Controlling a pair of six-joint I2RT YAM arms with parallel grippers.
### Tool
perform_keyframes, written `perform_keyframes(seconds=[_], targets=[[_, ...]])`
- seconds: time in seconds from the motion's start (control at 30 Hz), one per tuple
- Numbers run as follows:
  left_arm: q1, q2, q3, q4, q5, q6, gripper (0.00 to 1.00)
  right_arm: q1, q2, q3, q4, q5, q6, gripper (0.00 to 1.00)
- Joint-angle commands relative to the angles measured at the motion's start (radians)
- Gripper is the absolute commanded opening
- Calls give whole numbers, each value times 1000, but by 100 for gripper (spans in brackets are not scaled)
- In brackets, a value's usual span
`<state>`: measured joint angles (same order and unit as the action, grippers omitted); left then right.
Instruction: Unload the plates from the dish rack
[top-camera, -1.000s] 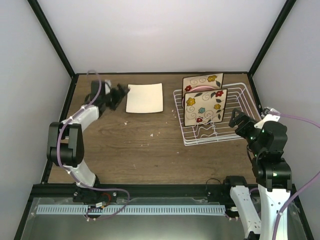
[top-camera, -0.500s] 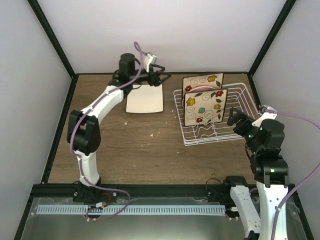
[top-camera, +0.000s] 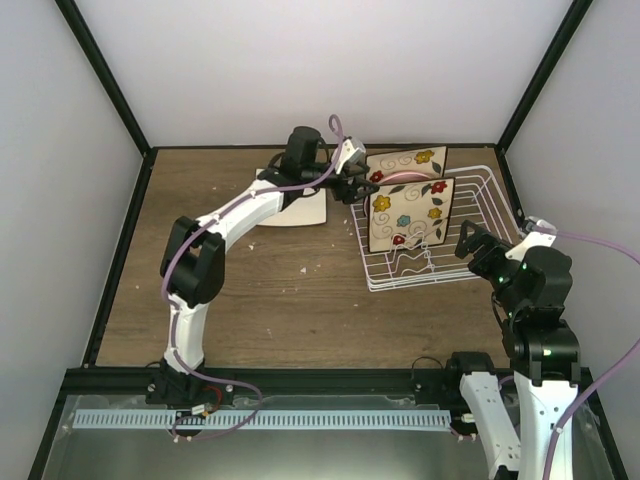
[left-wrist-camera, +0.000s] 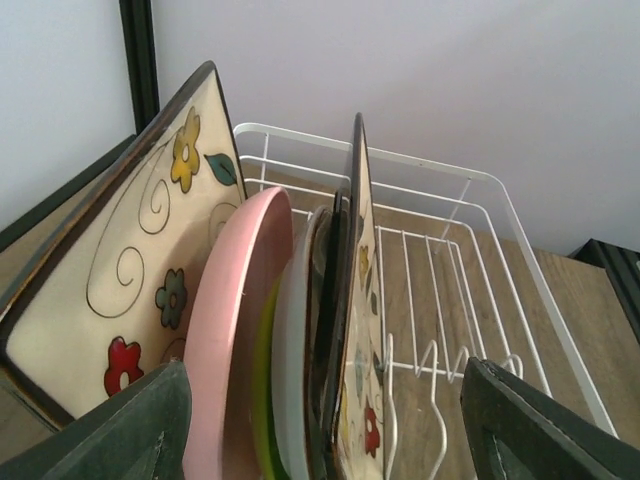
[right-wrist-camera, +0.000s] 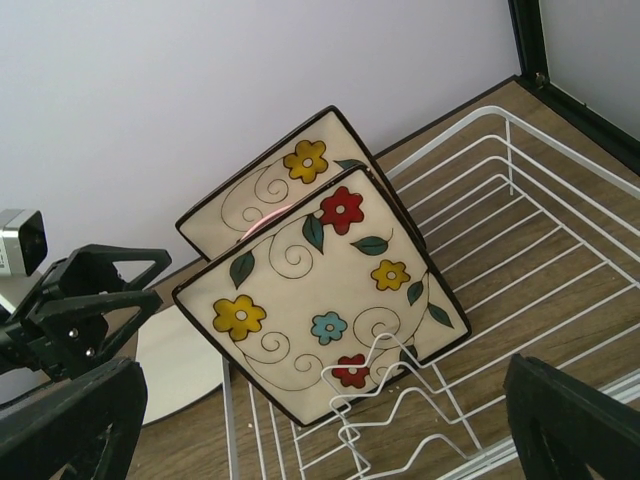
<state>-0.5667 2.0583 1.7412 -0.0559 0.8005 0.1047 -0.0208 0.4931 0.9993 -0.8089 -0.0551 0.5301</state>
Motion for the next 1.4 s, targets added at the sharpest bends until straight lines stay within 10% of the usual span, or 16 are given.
perform_keyframes(seconds=[0.0, 0.4, 0.8, 1.37], targets=[[-23, 44, 55, -15, -12, 62, 75, 10, -3, 41, -19, 11, -36, 100], [-69, 139, 121, -11, -61, 52, 61, 10, 15, 70, -38, 23, -85, 100], [-90, 122, 122, 35, -64, -8, 4, 10, 19, 67, -47, 30, -108, 100], [-107, -77, 151, 73, -44, -55, 4, 10, -4, 35, -41, 30, -104, 100]])
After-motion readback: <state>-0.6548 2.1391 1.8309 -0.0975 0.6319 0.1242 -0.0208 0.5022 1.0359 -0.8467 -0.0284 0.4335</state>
